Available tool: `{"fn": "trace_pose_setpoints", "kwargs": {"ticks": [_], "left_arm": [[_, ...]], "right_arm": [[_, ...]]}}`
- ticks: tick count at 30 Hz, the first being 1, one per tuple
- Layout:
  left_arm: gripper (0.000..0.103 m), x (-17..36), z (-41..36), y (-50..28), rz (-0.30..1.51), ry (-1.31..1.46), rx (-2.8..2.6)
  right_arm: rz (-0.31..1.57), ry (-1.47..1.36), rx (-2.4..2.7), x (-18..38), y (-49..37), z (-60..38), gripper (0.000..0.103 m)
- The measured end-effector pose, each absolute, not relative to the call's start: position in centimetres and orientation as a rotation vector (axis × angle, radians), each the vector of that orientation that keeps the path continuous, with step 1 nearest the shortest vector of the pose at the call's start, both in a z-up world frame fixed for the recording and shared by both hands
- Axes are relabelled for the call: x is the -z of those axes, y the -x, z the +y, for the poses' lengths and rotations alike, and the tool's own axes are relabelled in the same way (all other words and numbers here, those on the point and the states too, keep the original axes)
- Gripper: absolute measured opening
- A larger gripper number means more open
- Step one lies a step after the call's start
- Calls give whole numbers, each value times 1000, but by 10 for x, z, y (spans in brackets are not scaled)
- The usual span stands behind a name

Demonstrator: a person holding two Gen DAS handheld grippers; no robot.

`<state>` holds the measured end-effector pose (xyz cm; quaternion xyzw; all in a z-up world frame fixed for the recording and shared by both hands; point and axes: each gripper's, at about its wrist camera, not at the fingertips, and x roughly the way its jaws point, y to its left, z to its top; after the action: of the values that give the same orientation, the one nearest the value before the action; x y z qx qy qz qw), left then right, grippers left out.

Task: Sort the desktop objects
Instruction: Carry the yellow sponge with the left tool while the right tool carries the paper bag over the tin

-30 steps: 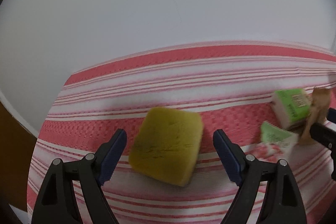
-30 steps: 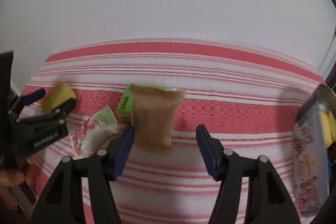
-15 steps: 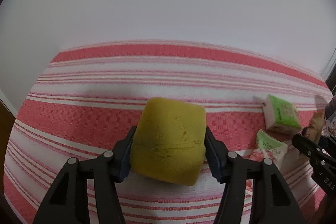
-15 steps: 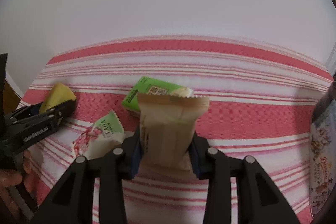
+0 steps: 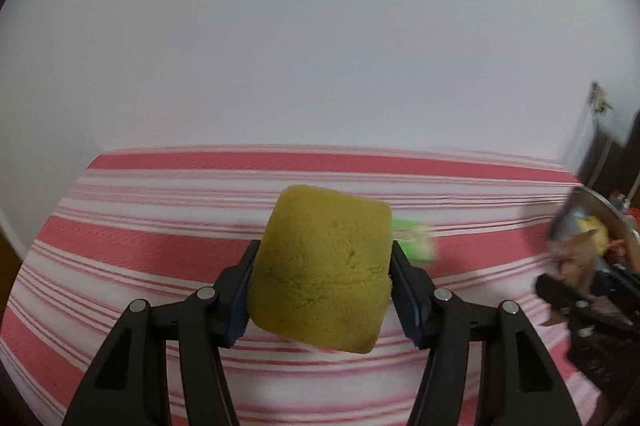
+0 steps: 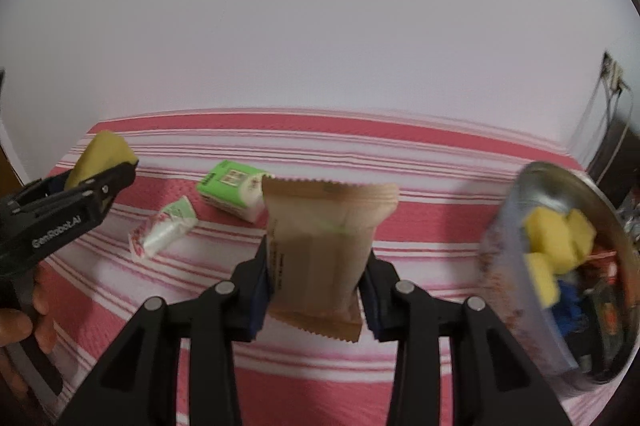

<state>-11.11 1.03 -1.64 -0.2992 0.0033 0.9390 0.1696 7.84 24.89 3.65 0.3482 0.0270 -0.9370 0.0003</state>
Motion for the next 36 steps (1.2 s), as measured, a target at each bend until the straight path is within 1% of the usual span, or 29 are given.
{"fn": "trace_pose_setpoints", "kwargs": {"ticks": [3, 9, 13, 30, 36], "left_arm": [[62, 2, 39, 94, 9, 790, -2622], [62, -13, 95, 56, 58, 738, -2549], [62, -12, 119, 46, 60, 728, -2508], [62, -24, 230, 16, 109, 591, -2308], [62, -22, 265, 17, 139, 564, -2244]], "right_arm": [[96, -1082, 2976, -44, -92, 265, 39], [54, -1059, 3058, -56, -106, 288, 39], [46, -1043, 3110, -64, -116, 310, 39], [-166, -975, 3513, -81, -142, 409, 39], [-255, -1024, 3592, -77, -137, 433, 39]]}}
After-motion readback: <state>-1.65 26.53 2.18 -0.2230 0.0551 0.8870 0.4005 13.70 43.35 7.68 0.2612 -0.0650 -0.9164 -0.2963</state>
